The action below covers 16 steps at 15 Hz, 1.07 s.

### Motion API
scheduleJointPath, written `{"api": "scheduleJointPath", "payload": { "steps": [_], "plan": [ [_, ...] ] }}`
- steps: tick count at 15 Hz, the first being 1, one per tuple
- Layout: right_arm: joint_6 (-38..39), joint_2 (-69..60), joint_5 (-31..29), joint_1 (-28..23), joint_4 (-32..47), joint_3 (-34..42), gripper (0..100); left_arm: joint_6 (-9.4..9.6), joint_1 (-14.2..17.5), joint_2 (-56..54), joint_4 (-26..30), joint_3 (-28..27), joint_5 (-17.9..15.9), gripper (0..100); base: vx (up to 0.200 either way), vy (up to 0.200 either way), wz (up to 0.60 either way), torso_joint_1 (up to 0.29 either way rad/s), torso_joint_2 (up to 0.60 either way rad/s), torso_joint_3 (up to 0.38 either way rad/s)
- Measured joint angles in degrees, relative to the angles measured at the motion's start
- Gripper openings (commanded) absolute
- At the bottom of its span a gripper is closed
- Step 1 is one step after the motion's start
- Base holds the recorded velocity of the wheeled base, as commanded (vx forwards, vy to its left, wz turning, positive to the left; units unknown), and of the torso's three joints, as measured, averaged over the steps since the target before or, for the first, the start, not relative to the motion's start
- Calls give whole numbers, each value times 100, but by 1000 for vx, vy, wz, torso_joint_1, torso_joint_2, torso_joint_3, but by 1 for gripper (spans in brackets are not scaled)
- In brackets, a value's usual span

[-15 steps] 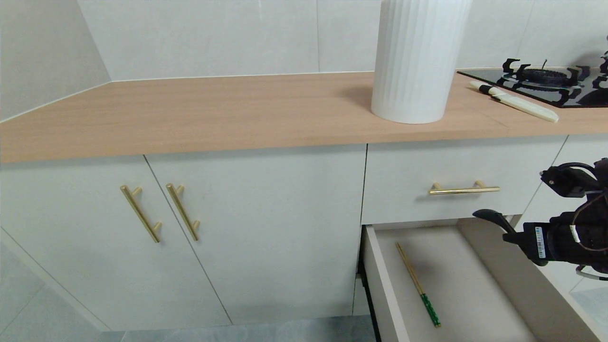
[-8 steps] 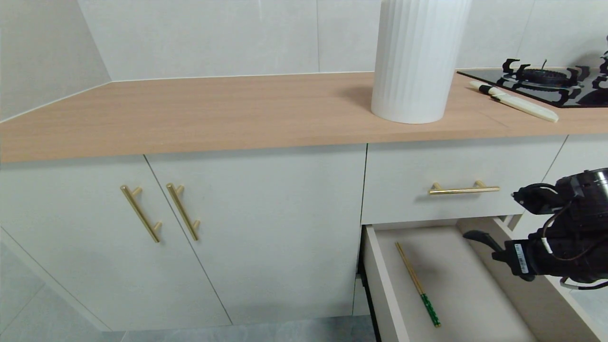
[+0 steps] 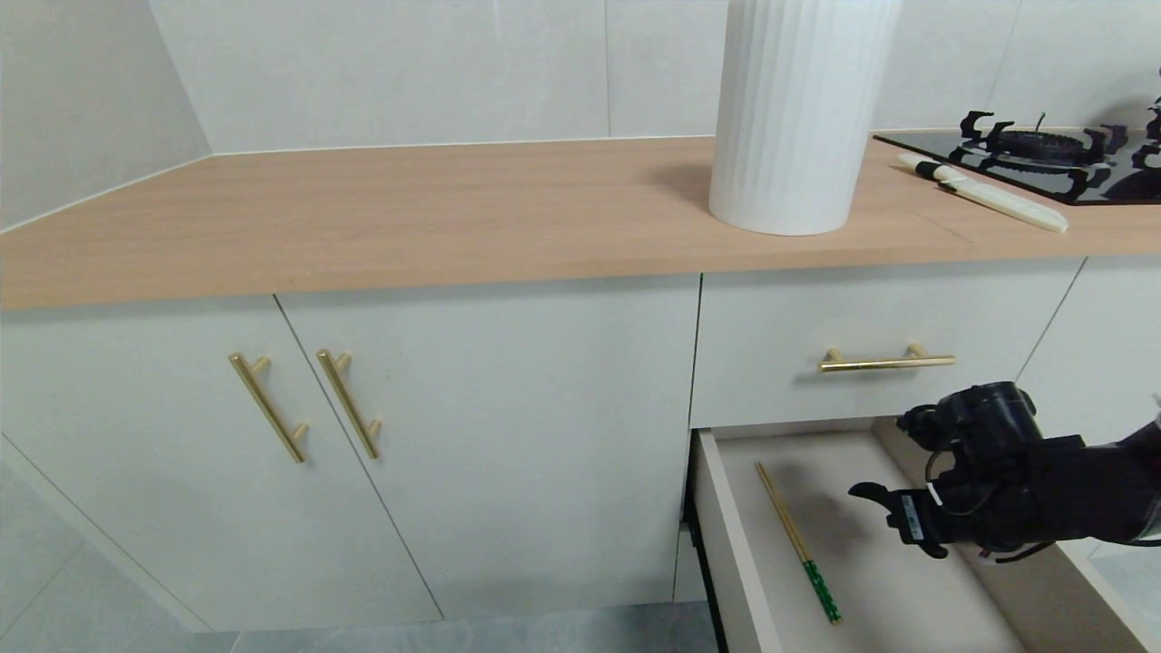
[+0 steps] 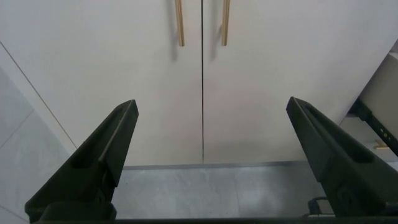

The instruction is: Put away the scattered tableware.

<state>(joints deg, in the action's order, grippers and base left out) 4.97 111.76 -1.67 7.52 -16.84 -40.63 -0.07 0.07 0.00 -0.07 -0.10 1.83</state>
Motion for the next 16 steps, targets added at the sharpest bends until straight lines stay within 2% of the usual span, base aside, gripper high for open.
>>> {"api": "scheduleJointPath", "payload": {
  "steps": [3, 6, 10, 16],
  "plan": [
    [4, 574, -180, -37, -514, 105, 0, 0, 0, 0, 0, 0, 0, 100, 0, 0, 0, 0, 0, 0],
    [2, 1086, -257, -44, -1475, 254, 0, -2, 0, 0, 0, 0, 0, 100, 0, 0, 0, 0, 0, 0],
    [-2, 1591, -546, -41, -2047, 362, 0, 0, -2, 0, 0, 0, 0, 100, 0, 0, 0, 0, 0, 0],
    [-5, 1932, -692, -41, -2276, 358, 0, 0, 0, 0, 0, 0, 0, 100, 0, 0, 0, 0, 0, 0]
  ]
}}
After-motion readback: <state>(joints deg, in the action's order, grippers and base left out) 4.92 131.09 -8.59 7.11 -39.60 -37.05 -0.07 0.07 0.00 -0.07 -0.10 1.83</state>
